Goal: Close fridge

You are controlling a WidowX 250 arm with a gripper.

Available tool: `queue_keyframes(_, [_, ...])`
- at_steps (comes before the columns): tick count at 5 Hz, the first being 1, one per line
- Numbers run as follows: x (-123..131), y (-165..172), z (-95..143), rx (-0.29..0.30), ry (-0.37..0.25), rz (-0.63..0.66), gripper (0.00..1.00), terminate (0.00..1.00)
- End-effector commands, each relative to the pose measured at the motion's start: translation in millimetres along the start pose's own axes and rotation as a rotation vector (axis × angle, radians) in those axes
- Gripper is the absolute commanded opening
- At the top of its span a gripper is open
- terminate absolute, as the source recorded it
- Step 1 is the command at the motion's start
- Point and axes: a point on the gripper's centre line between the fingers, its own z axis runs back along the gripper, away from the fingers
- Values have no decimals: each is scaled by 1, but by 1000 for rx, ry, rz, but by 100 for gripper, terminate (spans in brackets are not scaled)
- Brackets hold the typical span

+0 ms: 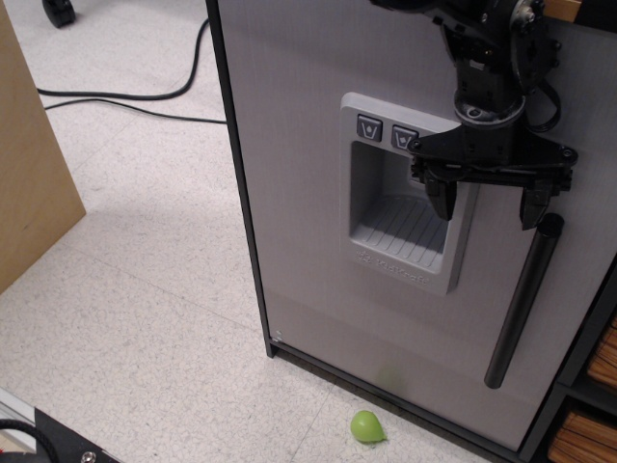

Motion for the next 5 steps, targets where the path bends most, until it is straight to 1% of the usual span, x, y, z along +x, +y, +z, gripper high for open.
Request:
queue_keyframes(1, [1, 2, 37, -25, -86, -41, 100, 0])
queue_keyframes(2, [-22, 16, 59, -15, -85, -85, 100, 0])
queue_keyframes(3, [-42, 33, 74, 38, -37, -113, 100, 0])
queue_keyframes(4, [-42, 33, 74, 38, -37, -113, 100, 0])
queue_keyframes(5, [-42, 33, 74, 38, -37, -113, 100, 100])
